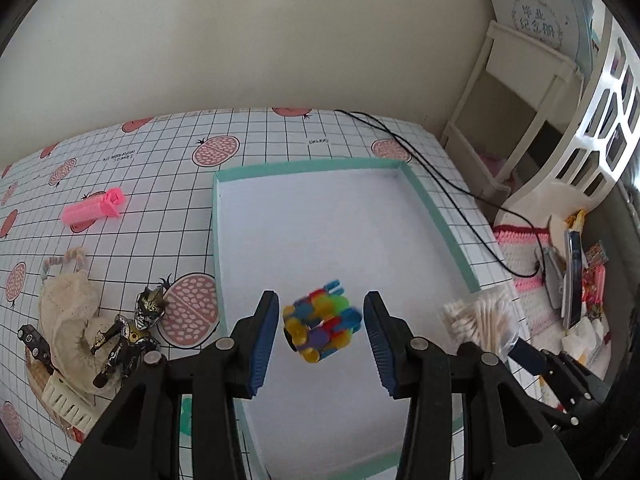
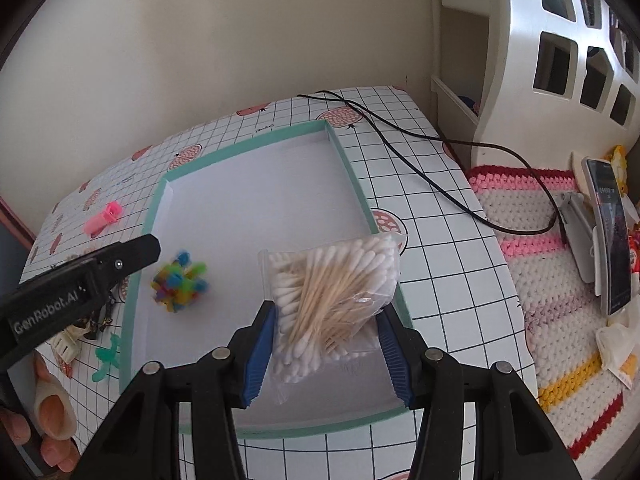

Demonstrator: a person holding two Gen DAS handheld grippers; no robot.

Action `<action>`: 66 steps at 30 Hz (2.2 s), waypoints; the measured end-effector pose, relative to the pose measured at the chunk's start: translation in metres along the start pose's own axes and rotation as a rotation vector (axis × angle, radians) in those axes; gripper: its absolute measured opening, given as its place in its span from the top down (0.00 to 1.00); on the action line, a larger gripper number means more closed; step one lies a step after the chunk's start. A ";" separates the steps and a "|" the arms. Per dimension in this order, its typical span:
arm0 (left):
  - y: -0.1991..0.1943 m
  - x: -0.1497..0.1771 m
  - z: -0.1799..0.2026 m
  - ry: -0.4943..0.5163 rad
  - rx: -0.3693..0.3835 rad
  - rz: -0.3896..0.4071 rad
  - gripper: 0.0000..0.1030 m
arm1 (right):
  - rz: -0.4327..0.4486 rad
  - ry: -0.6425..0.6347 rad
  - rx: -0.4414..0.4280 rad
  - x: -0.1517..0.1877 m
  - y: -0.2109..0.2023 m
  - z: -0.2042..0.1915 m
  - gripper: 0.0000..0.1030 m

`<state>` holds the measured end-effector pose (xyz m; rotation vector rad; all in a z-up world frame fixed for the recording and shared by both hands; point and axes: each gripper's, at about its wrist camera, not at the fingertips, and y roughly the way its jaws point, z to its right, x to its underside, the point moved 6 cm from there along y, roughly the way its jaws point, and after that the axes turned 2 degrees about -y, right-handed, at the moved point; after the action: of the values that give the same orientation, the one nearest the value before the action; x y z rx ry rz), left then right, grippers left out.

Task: Organize objects
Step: 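Carry the swab bag with the right tool while the left tool carries the block toy into the teal box, then open the right tool to drop the swab bag while the left tool releases the block toy in the box, then move the left tool to the red-topped snack bar while the right tool approaches the green figure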

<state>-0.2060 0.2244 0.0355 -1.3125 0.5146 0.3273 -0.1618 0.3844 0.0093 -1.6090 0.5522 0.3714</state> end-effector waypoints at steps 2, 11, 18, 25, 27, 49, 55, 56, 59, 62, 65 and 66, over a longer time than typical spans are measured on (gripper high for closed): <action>0.010 0.006 -0.003 0.000 -0.004 -0.021 0.56 | -0.006 -0.005 0.002 0.001 0.003 -0.002 0.48; 0.021 0.015 -0.018 0.003 -0.044 -0.055 0.56 | -0.040 -0.025 0.007 0.004 0.016 -0.012 0.48; 0.020 0.017 -0.032 -0.024 -0.056 -0.063 0.56 | -0.073 -0.019 0.024 0.010 0.023 -0.013 0.46; 0.008 0.017 -0.039 -0.068 -0.055 -0.053 0.56 | -0.050 -0.021 0.020 0.002 0.004 -0.019 0.36; 0.004 0.016 -0.041 -0.088 -0.055 -0.051 0.55 | -0.044 -0.032 0.019 0.000 -0.003 -0.023 0.36; -0.039 0.045 -0.126 -0.323 -0.279 0.018 0.06 | -0.058 -0.086 0.037 0.018 -0.014 -0.055 0.00; -0.044 0.044 -0.139 -0.345 -0.302 0.038 0.00 | -0.061 -0.079 0.045 0.017 -0.014 -0.057 0.00; -0.045 0.043 -0.140 -0.348 -0.300 0.040 0.00 | -0.064 -0.077 0.046 0.017 -0.014 -0.057 0.00; -0.048 0.041 -0.144 -0.359 -0.297 0.045 0.00 | -0.073 -0.081 0.056 0.018 -0.014 -0.057 0.00; -0.051 0.039 -0.149 -0.378 -0.280 0.048 0.00 | -0.084 -0.077 0.059 0.017 -0.015 -0.058 0.00; -0.056 0.037 -0.156 -0.396 -0.274 0.054 0.00 | -0.091 -0.071 0.062 0.014 -0.017 -0.060 0.00; -0.057 0.036 -0.159 -0.402 -0.270 0.055 0.00 | -0.091 -0.071 0.063 0.013 -0.018 -0.061 0.00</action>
<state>-0.1743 0.0543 0.0374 -1.4464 0.1694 0.7081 -0.1461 0.3233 0.0244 -1.5484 0.4313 0.3391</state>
